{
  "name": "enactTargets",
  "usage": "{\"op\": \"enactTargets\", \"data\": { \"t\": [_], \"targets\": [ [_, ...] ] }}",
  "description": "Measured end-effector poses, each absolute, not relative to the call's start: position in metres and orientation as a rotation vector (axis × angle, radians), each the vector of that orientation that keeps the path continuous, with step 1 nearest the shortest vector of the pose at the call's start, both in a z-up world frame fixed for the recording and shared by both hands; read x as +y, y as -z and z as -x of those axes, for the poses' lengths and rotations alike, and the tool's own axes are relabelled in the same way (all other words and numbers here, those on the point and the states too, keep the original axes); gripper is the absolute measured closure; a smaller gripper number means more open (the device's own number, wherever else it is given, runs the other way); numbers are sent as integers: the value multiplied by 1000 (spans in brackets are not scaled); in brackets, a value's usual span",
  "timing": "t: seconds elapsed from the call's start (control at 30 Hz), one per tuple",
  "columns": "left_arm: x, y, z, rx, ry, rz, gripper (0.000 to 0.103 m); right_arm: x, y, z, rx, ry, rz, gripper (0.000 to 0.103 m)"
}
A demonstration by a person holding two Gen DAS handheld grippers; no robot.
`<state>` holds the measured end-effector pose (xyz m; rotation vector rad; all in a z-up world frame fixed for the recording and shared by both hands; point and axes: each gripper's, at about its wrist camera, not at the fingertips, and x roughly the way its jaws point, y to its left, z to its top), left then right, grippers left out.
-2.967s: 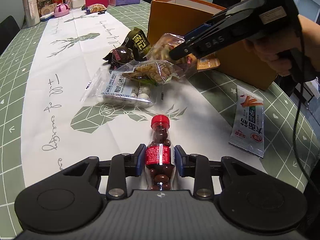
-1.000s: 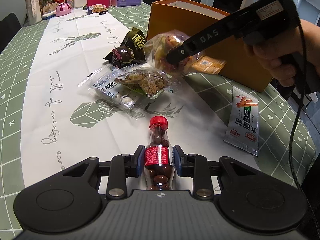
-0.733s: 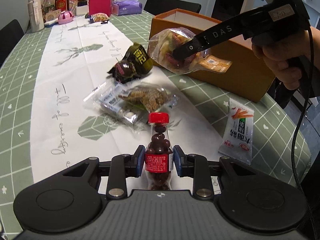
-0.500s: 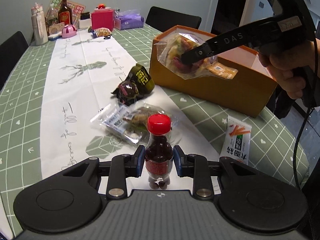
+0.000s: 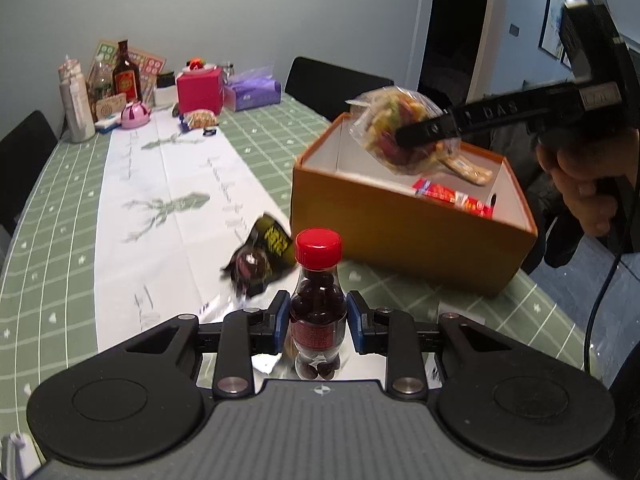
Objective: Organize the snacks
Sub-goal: 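Carry the bottle and dried-fruit bag with both tools over the box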
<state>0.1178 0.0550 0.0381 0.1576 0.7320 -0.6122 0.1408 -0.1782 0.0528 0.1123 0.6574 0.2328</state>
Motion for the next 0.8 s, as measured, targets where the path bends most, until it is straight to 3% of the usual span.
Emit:
{"op": "enactTargets", "data": {
  "t": [0.8],
  "targets": [
    [-74, -80, -188, 718, 803, -221, 69, -297, -41, -157, 641, 3, -311, 49]
  ]
}}
